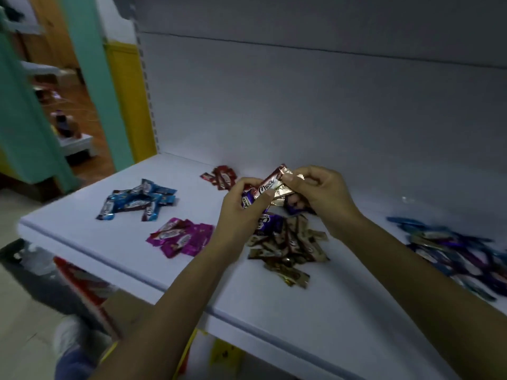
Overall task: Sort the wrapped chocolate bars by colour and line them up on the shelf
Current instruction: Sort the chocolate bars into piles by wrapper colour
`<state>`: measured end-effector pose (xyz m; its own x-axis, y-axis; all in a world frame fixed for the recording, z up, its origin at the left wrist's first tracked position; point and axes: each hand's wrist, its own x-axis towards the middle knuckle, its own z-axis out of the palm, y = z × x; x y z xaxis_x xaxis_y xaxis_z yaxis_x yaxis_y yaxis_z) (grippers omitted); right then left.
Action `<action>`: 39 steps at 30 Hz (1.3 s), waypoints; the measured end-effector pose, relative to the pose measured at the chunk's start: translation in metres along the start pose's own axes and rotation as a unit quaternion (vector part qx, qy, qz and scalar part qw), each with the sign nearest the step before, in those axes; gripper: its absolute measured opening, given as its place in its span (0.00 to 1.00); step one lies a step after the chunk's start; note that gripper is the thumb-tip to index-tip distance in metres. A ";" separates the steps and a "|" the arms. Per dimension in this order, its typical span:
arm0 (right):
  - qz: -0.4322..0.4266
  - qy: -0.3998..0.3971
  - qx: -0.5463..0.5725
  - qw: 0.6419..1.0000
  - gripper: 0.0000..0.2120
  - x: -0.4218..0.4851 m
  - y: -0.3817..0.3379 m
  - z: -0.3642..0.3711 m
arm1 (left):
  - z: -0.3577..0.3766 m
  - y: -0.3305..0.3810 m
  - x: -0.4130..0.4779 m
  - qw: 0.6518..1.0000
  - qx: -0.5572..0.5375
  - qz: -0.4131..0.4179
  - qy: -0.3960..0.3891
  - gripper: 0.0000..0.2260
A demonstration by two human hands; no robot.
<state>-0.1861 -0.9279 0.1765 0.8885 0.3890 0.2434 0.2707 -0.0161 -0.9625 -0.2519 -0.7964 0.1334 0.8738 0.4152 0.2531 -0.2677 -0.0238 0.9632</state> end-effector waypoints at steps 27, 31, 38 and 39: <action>0.047 0.040 0.082 0.995 0.04 -0.068 0.043 -0.051 | 0.029 -0.009 -0.040 0.975 0.148 0.053 -0.155 0.12; 0.067 0.092 0.077 0.990 0.06 -0.063 0.049 -0.070 | 0.023 -0.011 -0.042 0.984 0.106 0.028 -0.140 0.17; 0.068 0.058 -0.315 0.945 0.08 -0.063 0.074 -0.073 | 0.021 -0.012 -0.046 0.995 0.065 -0.026 -0.076 0.08; 0.051 0.075 -0.351 0.932 0.09 -0.063 0.075 -0.072 | 0.022 -0.012 -0.046 0.995 0.064 -0.032 -0.069 0.06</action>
<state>-0.1951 -1.0200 0.0979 0.9501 0.2211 0.2201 0.3120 -0.6646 -0.6789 -0.2802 -0.8355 0.1123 0.9373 0.2902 0.1931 -0.1641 -0.1211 0.9790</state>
